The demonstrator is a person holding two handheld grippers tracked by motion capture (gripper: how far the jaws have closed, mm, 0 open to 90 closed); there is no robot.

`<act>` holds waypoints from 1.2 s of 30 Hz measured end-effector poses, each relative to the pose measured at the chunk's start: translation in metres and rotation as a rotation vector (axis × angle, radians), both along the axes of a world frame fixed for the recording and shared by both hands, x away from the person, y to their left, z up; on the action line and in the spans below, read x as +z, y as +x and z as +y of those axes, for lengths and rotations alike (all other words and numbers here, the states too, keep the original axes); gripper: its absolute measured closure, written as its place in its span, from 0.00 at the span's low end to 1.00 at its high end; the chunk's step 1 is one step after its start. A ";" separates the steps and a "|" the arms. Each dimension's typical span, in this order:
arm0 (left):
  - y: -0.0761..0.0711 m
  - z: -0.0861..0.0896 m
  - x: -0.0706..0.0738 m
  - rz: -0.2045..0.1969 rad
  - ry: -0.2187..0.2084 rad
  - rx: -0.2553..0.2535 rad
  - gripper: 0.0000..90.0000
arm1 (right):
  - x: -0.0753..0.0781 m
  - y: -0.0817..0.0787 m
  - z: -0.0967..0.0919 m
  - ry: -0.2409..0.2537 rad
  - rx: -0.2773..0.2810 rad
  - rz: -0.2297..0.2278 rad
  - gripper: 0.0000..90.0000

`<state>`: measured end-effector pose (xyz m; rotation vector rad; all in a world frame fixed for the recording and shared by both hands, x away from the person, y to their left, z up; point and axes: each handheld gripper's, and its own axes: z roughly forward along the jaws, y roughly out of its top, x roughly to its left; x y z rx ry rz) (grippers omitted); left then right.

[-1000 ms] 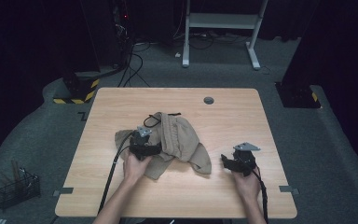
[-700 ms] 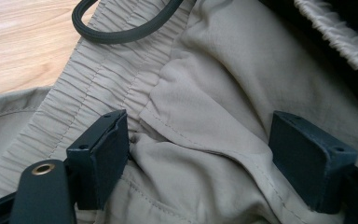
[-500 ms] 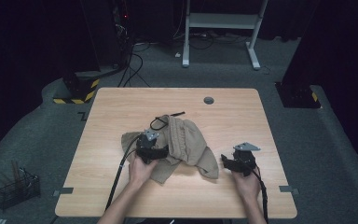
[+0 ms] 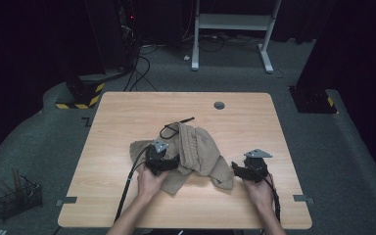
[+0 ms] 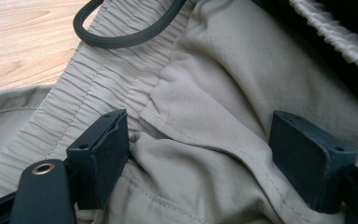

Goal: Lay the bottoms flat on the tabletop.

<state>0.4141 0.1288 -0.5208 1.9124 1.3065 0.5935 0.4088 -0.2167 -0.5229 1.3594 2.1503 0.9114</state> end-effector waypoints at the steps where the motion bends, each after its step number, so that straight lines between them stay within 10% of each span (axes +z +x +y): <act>1: -0.002 0.001 -0.002 -0.022 -0.004 -0.004 0.23 | 0.000 0.000 0.000 0.000 0.008 0.000 0.38; 7: -0.002 0.004 -0.003 -0.024 -0.021 -0.006 0.24 | 0.001 -0.007 0.006 -0.084 0.088 -0.073 0.50; 13: -0.003 0.003 -0.003 -0.028 -0.016 -0.004 0.24 | 0.020 -0.023 0.011 0.028 0.213 -0.081 0.51; 17: -0.003 0.003 -0.003 -0.027 -0.021 -0.004 0.25 | 0.033 -0.040 0.033 -0.025 0.327 -0.158 0.47; 29: -0.003 0.004 -0.003 -0.026 -0.030 -0.005 0.25 | 0.043 -0.054 0.091 -0.001 0.554 -0.189 0.48; 36: -0.004 0.004 -0.003 -0.028 -0.032 -0.006 0.25 | 0.033 -0.037 0.110 -0.016 0.548 -0.121 0.55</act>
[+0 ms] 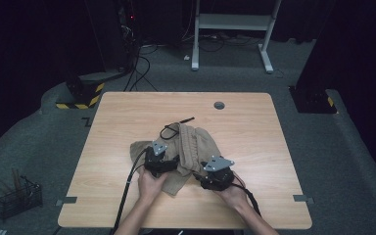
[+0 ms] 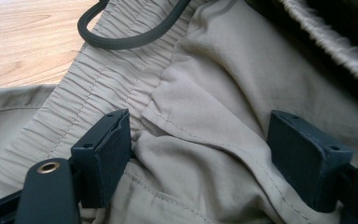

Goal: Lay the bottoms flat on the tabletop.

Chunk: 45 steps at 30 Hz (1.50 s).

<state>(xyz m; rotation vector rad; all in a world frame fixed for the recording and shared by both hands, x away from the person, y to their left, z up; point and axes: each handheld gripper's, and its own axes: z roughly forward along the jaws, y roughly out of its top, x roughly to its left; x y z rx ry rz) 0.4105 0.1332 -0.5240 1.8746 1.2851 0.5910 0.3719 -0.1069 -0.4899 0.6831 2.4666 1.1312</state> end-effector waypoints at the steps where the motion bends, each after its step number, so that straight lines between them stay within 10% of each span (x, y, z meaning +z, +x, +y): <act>1: 0.000 0.000 0.000 -0.001 0.002 -0.001 0.25 | -0.002 0.003 0.001 -0.005 -0.009 0.005 0.56; 14: 0.000 0.001 0.000 0.000 -0.004 0.000 0.26 | -0.008 0.002 0.015 -0.101 -0.021 -0.033 0.84; 29: -0.001 0.001 0.000 -0.002 -0.004 -0.001 0.26 | 0.026 0.018 -0.024 0.049 -0.054 -0.049 0.93; 45: -0.002 0.001 0.000 -0.007 -0.007 -0.004 0.27 | 0.049 0.086 -0.074 0.115 -0.281 -0.076 0.92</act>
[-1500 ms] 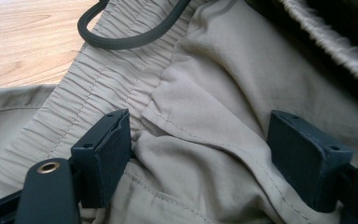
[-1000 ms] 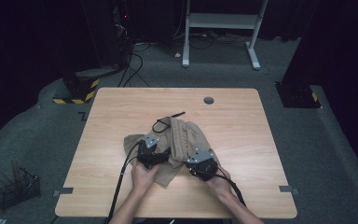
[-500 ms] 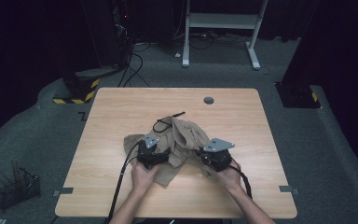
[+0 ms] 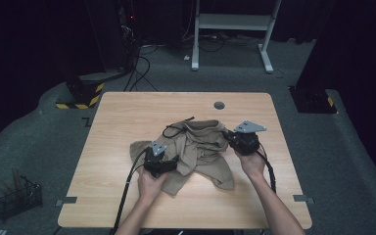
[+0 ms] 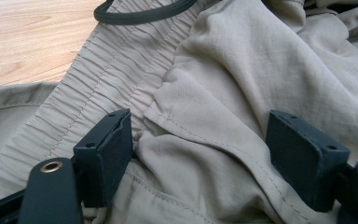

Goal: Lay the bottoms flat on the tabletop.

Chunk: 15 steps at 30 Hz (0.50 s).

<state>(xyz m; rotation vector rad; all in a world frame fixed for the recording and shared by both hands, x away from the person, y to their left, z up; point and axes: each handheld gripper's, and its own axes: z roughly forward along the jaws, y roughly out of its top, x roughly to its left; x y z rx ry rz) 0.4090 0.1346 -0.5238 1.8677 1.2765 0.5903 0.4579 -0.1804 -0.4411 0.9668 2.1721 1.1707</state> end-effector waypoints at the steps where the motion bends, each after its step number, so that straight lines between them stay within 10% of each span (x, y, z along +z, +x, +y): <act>1: 0.000 0.000 0.000 -0.001 0.000 0.000 0.27 | -0.002 0.007 -0.002 -0.002 -0.023 0.011 0.92; 15: -0.002 -0.002 0.000 -0.020 0.013 0.009 0.27 | -0.061 0.068 -0.005 -0.080 -0.185 0.223 0.90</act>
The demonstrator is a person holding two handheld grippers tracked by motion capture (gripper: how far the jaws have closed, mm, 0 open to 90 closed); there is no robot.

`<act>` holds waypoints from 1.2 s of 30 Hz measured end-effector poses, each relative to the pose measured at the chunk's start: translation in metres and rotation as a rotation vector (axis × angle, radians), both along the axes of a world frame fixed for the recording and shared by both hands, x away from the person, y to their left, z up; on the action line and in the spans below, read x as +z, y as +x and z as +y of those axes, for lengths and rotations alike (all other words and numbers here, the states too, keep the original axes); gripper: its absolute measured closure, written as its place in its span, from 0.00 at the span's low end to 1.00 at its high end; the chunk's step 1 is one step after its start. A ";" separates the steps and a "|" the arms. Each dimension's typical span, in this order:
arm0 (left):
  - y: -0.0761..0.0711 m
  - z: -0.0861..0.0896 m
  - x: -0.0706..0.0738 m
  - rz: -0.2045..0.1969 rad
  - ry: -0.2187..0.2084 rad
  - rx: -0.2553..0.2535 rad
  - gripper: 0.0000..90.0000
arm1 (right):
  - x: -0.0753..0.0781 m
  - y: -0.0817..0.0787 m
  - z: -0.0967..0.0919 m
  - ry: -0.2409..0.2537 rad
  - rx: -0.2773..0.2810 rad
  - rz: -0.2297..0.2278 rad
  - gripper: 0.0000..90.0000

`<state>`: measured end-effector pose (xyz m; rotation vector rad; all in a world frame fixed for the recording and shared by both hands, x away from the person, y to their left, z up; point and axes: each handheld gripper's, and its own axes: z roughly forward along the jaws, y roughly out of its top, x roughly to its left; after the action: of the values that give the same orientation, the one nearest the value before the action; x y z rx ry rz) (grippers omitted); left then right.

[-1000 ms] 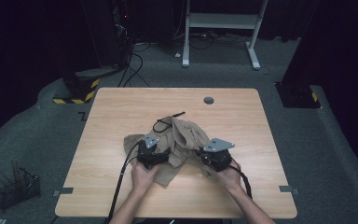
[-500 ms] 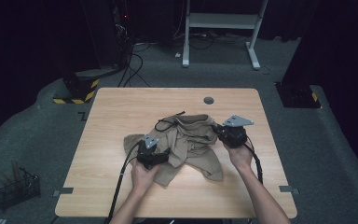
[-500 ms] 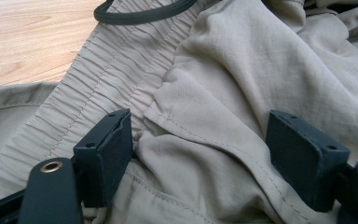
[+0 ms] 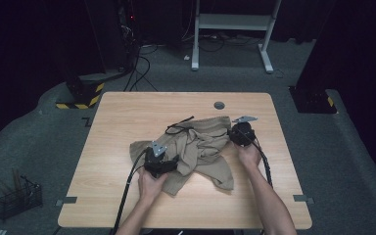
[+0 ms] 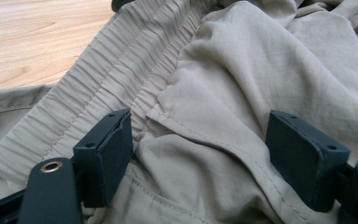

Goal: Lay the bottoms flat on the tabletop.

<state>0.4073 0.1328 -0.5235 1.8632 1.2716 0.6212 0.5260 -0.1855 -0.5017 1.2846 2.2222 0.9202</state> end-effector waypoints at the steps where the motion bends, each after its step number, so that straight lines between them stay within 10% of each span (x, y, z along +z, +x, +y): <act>1: 0.000 0.000 0.000 -0.001 -0.001 0.000 0.27 | 0.000 0.000 0.000 0.000 0.000 0.000 0.90; 12: -0.003 0.002 0.003 -0.023 0.006 -0.016 0.29 | 0.005 -0.007 -0.017 0.120 -0.027 0.026 0.64; 21: -0.027 0.011 0.032 -0.059 -0.030 -0.054 0.30 | 0.034 -0.051 -0.031 0.150 0.026 -0.067 0.58; 25: -0.046 0.000 0.035 -0.051 0.023 -0.109 0.29 | 0.037 -0.078 -0.010 0.147 0.145 -0.088 0.58; 36: -0.056 -0.020 0.026 0.020 0.000 -0.179 0.23 | 0.019 -0.099 0.041 0.132 0.312 -0.038 0.58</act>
<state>0.3511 0.1124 -0.4978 1.9617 1.1011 0.5081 0.4270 -0.1442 -0.4828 0.9772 2.4082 1.2122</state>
